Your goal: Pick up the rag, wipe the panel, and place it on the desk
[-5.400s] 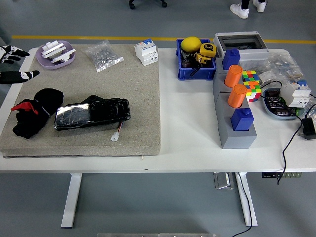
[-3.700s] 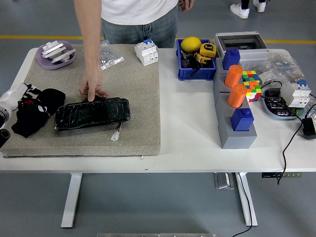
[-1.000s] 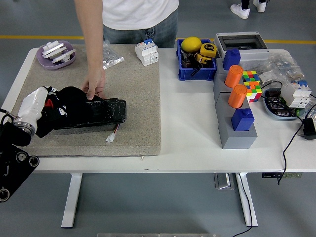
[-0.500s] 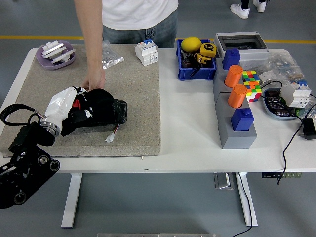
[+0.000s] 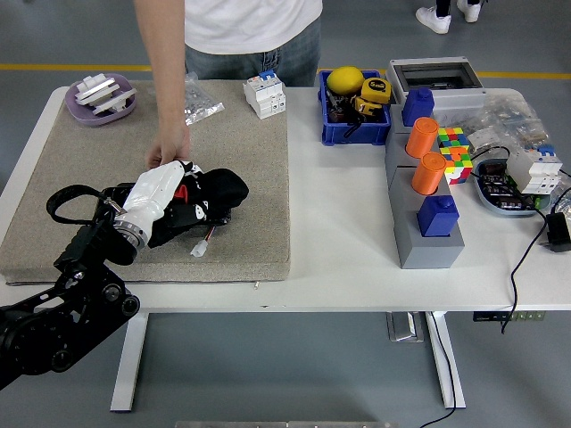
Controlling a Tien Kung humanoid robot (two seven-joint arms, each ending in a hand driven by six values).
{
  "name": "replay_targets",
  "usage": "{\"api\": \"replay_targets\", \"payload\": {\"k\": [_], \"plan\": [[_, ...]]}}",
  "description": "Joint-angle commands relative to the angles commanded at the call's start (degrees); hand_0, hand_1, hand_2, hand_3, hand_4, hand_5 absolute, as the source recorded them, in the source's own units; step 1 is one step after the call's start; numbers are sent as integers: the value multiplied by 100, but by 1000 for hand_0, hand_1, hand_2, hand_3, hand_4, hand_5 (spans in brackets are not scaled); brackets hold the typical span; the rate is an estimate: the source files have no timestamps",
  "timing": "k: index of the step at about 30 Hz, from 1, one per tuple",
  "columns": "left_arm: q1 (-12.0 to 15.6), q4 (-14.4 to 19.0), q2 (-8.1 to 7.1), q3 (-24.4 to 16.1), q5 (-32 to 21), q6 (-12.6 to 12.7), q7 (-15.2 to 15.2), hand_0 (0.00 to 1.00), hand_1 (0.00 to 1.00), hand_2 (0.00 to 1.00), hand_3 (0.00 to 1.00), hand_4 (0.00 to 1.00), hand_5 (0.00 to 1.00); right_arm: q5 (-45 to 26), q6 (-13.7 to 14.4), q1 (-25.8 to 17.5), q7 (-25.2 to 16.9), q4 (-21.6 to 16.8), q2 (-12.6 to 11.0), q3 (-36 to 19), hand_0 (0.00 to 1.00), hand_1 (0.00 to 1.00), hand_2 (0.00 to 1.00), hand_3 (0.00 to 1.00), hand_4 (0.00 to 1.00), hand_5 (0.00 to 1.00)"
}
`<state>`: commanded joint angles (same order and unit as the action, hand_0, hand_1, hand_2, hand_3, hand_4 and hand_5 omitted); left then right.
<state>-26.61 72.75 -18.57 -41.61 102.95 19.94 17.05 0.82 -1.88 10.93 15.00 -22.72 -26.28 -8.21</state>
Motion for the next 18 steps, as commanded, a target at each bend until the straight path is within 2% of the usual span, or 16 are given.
{"api": "replay_targets", "payload": {"k": [9,18], "plan": [[-41,-48,1,42,-7,9,49,156,138,531,529,352,2,-94,2,-3,-39,3,22,50,756,724,718,706,998,533],[105,-162,-85,-302,121,68,111,155,138,532,530,356,2,-142,2,-12,-60,7,24,76,757,725,719,707,998,534]]}}
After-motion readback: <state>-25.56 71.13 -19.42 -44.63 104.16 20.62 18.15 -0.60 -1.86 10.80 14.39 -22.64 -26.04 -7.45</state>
